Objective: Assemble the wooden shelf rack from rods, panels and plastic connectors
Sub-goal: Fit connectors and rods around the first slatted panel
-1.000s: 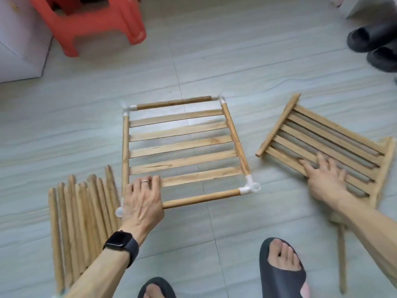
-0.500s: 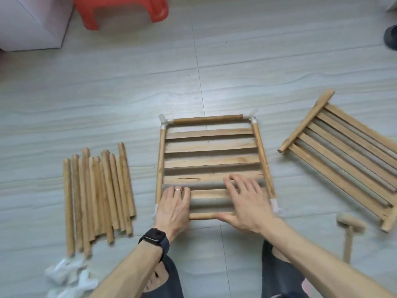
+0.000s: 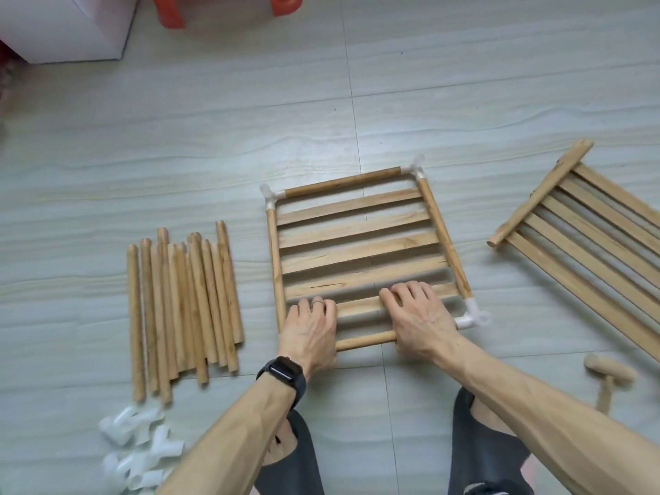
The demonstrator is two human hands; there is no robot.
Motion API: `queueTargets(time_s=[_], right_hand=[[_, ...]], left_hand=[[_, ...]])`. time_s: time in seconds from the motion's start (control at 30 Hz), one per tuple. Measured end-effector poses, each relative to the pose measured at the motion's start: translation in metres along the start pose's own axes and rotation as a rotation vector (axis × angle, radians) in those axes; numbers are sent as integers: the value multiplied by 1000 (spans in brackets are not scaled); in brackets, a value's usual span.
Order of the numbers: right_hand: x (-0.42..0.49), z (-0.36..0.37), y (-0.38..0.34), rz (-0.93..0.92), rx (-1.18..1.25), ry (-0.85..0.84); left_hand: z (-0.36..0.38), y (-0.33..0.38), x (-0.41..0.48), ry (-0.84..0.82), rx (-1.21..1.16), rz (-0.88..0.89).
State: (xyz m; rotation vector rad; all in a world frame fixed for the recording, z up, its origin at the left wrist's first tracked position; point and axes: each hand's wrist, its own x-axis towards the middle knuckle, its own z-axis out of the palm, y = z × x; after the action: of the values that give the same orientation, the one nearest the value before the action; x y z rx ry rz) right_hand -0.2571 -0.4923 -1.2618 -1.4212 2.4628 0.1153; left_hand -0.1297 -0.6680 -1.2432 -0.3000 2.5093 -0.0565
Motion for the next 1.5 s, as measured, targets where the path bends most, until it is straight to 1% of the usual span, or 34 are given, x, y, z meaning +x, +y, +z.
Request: queueTargets(time_s=[0.1,0.17,0.23,0.27,0.33,0.43,0.5,0.57,0.67,0.73,0.8,0.9,1.0,1.1,1.17,1.2,1.27,1.3,1.33,1.4,1.43,1.5], right_hand=[[-5,-4,-2,13,29,-50],[-16,-6,-1,-53,38,-71],[-28,-11,3,-128,65,-52],[-29,-16,5,-149,86,-36],[-15,-28,13,-126,128,14],[42,-53,34,79,184,54],[84,-66,53,181,163,54],[117,-73,73,238,130,4],[146,-71,92,259,4,-199],[154,-64,95,230,-65,-275],[155,-58,95,191,-132,-228],[154,-58,95,106,-279,-129],[158,-61,99,118,-290,-117],[162,-68,93,218,-294,-137],[153,-70,75,231,-272,-67],[144,-70,62,217,-215,-20],[114,-63,26,130,-82,18],[95,-58,6,73,-44,0],[74,-51,-13,11,-22,-27],[39,-39,-48,-91,9,-127],[27,-30,-61,-135,-6,-151],[14,-10,-76,-172,-10,-293]], left_hand=[[4,-8,-3,67,15,63],[3,-22,-10,125,70,194],[-3,-39,-14,196,127,338],[-8,-47,-10,238,130,365],[-28,-60,13,307,78,312],[-62,-72,64,349,0,98],[-76,-77,94,327,-24,-32],[-80,-81,116,285,-19,-85],[-75,-85,134,224,5,-80],[-71,-89,141,198,-3,-66],[-66,-95,148,199,-8,-46],[-61,-99,153,283,78,-8],[-65,-95,157,273,90,-28],[-75,-87,156,275,10,-60],[-78,-84,141,303,-95,-52],[-77,-86,129,347,-168,-54],[-68,-95,98,458,-336,-118],[-59,-103,81,484,-409,-185],[-48,-112,64,474,-465,-277],[-23,-132,31,373,-526,-511],[-10,-141,15,309,-538,-629],[14,-158,-11,199,-547,-819]])
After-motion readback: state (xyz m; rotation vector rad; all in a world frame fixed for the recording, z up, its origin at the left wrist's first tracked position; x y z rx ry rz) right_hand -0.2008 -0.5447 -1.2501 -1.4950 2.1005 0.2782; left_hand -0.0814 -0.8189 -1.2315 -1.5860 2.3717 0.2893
